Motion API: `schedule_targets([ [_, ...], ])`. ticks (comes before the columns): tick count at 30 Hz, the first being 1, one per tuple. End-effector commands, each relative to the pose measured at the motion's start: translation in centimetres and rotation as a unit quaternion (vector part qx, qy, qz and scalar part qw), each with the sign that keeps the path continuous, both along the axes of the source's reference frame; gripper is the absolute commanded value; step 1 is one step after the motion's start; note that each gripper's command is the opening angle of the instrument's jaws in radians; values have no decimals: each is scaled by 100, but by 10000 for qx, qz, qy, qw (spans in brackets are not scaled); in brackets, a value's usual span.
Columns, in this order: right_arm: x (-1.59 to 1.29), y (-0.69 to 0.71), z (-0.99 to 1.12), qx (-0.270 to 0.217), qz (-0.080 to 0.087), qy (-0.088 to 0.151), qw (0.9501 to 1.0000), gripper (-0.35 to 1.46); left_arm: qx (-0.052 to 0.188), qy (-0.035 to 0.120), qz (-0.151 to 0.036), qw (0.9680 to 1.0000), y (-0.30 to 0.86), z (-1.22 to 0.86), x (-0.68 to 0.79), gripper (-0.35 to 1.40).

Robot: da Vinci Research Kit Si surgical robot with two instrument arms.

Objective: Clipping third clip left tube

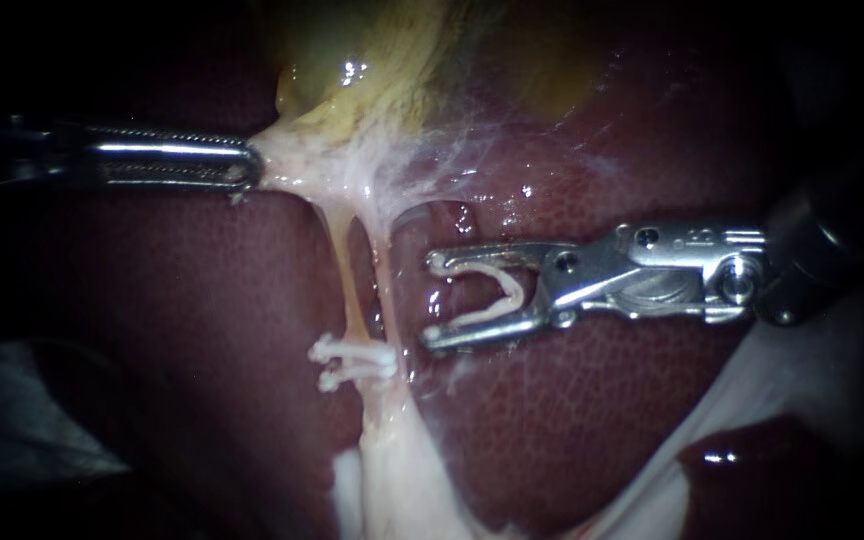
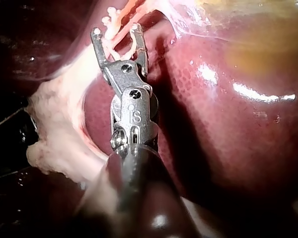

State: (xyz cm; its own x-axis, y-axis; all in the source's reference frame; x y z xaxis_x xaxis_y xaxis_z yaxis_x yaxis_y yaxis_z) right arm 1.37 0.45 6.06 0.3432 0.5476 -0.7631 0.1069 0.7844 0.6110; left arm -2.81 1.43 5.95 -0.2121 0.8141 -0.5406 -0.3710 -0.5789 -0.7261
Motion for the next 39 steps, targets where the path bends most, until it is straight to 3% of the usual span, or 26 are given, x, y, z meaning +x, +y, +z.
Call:
schedule_targets([
  [1,4,-1,-2,0,-3,-1,10000,48,0,0,0,10000,0,0,0,-35],
  [8,31,-3,-6,-4,25,8,10000,49,0,0,0,10000,0,1,0,-35],
  [19,56,-7,11,28,36,-18,10000,49,0,-1,1,10000,0,0,0,-35],
  [39,53,-10,80,143,72,-141,9998,50,1,-1,1,10000,0,0,1,-35],
])
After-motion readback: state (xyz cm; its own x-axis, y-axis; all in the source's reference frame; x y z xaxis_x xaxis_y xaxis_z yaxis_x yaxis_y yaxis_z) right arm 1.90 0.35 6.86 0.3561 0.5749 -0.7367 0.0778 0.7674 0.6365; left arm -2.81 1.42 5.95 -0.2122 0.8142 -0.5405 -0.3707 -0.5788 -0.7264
